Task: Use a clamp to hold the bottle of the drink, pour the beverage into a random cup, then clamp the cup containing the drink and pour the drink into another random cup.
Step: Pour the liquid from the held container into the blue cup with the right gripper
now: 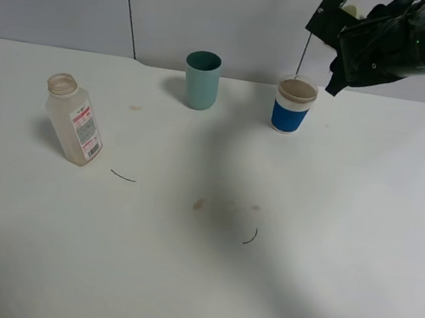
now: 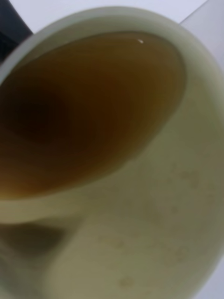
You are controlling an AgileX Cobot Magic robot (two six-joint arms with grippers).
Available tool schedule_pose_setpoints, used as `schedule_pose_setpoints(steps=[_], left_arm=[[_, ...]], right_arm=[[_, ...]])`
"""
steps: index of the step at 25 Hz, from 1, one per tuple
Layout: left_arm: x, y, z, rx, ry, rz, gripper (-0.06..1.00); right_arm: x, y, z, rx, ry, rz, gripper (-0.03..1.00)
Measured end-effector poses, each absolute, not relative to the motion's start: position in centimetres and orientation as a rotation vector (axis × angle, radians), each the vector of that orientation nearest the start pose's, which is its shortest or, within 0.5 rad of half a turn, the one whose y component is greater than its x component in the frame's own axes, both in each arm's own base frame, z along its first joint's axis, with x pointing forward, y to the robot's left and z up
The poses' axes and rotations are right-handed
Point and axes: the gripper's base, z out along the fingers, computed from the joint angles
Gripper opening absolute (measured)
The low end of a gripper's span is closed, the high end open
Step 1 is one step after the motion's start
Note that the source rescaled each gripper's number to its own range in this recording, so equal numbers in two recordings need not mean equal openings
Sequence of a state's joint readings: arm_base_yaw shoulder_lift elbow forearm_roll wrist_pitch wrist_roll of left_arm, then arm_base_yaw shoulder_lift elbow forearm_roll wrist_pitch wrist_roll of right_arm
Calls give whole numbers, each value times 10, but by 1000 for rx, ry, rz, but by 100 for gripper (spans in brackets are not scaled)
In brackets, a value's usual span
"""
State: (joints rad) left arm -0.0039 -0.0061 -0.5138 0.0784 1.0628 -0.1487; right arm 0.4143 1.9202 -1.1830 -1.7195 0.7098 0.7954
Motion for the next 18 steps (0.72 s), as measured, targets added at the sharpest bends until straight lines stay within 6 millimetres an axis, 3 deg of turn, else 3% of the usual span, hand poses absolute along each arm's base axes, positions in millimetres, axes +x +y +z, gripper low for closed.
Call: schedule_pose_setpoints(steps=[18], left_arm=[[-8, 6, 281, -151, 2018, -3, 100]], right_arm=[[395, 109, 206, -1100, 1853, -1130, 1]])
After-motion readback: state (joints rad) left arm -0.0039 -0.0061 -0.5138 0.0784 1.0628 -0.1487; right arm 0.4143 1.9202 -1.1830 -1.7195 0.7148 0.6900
